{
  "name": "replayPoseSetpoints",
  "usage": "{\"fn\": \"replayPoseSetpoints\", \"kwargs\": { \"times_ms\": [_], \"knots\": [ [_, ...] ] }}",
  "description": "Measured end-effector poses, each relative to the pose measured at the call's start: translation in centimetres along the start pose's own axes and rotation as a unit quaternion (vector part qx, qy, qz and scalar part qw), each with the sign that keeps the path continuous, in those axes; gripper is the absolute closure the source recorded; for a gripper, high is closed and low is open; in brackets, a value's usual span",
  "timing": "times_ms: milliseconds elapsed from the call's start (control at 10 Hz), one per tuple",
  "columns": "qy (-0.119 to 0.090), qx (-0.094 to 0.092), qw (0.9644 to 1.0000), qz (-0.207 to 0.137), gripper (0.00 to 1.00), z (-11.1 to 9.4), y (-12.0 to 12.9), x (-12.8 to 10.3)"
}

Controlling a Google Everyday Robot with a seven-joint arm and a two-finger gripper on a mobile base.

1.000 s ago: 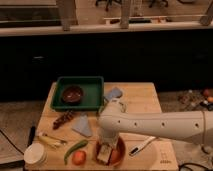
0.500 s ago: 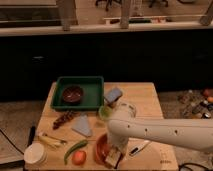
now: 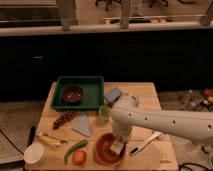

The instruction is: Wipe red bowl with eraser

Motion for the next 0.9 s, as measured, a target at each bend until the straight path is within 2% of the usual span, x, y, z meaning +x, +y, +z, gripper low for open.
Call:
{"fn": "replayPoseSetpoints", "kwargs": {
  "times_ms": [200,500,700,900],
  "knots": [
    [-0.001,-0.002,0.9997,-0.025,1.00,0.0,-1.3,0.1],
    [-0.015,-0.004,0.9966,-0.081,1.00,0.0,-4.1,-2.2],
    [-0.026,-0.003,0.9943,-0.103,1.00,0.1,-4.2,-3.7],
    [-0.033,-0.004,0.9936,-0.108,1.00,0.1,-3.3,-5.2]
  ]
}}
